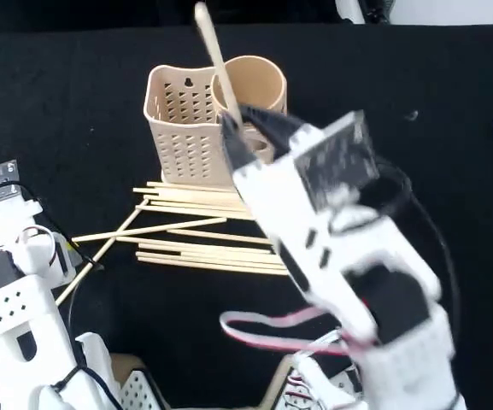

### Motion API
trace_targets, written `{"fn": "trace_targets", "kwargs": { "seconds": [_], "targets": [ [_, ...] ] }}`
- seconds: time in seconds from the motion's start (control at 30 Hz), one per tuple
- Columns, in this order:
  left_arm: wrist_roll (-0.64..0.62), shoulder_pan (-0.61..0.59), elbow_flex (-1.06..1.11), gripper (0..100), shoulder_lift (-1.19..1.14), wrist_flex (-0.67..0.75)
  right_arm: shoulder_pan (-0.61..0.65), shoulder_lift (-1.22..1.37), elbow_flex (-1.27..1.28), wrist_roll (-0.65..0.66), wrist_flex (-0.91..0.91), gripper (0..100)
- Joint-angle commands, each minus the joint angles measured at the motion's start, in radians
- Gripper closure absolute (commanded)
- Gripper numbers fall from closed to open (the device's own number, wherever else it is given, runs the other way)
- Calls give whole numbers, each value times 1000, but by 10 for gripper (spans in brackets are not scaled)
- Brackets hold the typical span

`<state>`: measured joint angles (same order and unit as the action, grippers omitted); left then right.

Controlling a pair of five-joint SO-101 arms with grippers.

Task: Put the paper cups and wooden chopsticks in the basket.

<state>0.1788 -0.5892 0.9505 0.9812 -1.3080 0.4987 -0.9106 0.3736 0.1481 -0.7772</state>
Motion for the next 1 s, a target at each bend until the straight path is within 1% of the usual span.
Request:
{"fn": "trace_targets", "kwargs": {
  "seconds": [0.0,0.13,0.23,0.4,0.53,0.77,0.97],
  "targets": [
    [-9,1,-59,777,11,-9,-14,99,-50,-61,222,987],
    [-9,1,-51,777,11,-9,-14,222,-50,-94,391,987],
    [-6,10,-42,776,11,-9,-14,308,-51,-95,465,987],
    [-8,50,-42,777,11,-11,29,420,-53,-87,594,987],
    [-6,53,-27,777,11,-11,23,533,-53,-86,692,987],
    [-3,51,-5,777,11,-11,23,677,-51,-86,701,987],
    [-3,51,12,778,11,-11,11,734,-47,-86,687,984]
  ]
}}
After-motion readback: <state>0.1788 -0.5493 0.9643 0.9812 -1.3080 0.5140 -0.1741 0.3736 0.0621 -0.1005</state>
